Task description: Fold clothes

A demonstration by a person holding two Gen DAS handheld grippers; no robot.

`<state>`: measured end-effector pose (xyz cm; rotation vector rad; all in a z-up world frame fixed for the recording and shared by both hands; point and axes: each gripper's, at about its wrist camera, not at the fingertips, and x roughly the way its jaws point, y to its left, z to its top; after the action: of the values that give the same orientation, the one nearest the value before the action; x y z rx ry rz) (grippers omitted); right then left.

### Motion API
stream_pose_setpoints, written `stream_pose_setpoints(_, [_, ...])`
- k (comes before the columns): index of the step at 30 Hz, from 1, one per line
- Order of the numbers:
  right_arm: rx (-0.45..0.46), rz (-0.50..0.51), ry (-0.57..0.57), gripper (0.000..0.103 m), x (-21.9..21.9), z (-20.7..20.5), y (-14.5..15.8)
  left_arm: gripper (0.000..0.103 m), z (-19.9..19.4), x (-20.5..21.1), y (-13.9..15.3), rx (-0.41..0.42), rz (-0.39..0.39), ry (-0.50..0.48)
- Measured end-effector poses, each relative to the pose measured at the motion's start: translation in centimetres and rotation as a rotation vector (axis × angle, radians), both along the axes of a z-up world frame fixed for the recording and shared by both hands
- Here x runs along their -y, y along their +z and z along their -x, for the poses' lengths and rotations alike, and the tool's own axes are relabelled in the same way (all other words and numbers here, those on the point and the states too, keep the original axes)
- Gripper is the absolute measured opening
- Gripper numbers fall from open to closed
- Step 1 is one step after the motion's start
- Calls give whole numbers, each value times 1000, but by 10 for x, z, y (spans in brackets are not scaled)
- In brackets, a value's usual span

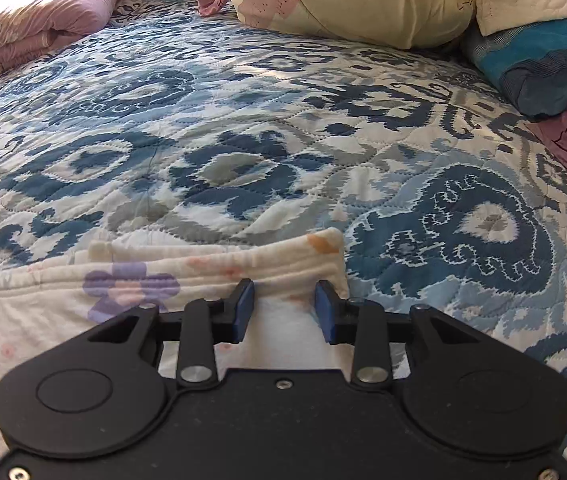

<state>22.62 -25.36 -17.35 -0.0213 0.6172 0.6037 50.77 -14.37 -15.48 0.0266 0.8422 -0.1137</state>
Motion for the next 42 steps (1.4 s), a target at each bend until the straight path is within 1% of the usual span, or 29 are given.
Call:
stream_pose_setpoints(5, [-11,-8,6,48,2,-3,0,33,-16,6,-2,2,-66,-7])
stream_pose_setpoints(7, [-12,-8,7,48,2,-3,0,33,-15,11,6,8,-55,-12])
stream_pose_setpoints(10, [-23,-24,6,48,4,-4,2,33,11,-7,26,78,-13,-20])
stream_pose_setpoints(11, [-26,-30,6,47,5,-4,3,34,23,-18,31,92,-6,-16])
stream_pose_setpoints(12, [-27,-35,5,47,6,-4,5,39,36,-34,35,99,4,3])
stream_pose_setpoints(13, [-27,-41,4,47,7,-4,6,41,49,-51,38,105,14,26])
stream_pose_setpoints(16, [-13,-56,-3,46,8,-3,12,42,89,-102,47,121,47,96])
stream_pose_setpoints(21, [47,-95,21,44,0,1,24,41,117,-169,44,114,35,189])
stream_pose_setpoints(23, [57,-85,53,44,-13,3,25,40,127,-196,42,111,29,226])
stream_pose_setpoints(26, [59,-23,105,43,-38,5,21,40,106,-215,30,73,45,251])
stream_pose_setpoints(28, [32,22,134,44,-50,5,15,34,89,-226,19,41,42,273])
stream_pose_setpoints(30, [22,57,152,45,-57,6,10,33,73,-236,12,17,57,284])
stream_pose_setpoints(33, [16,53,163,48,-57,7,7,33,53,-247,5,-2,97,292])
stream_pose_setpoints(36, [16,43,170,49,-55,8,4,32,38,-255,6,5,130,303])
stream_pose_setpoints(42, [34,41,182,52,-54,12,2,32,18,-264,1,-21,187,319])
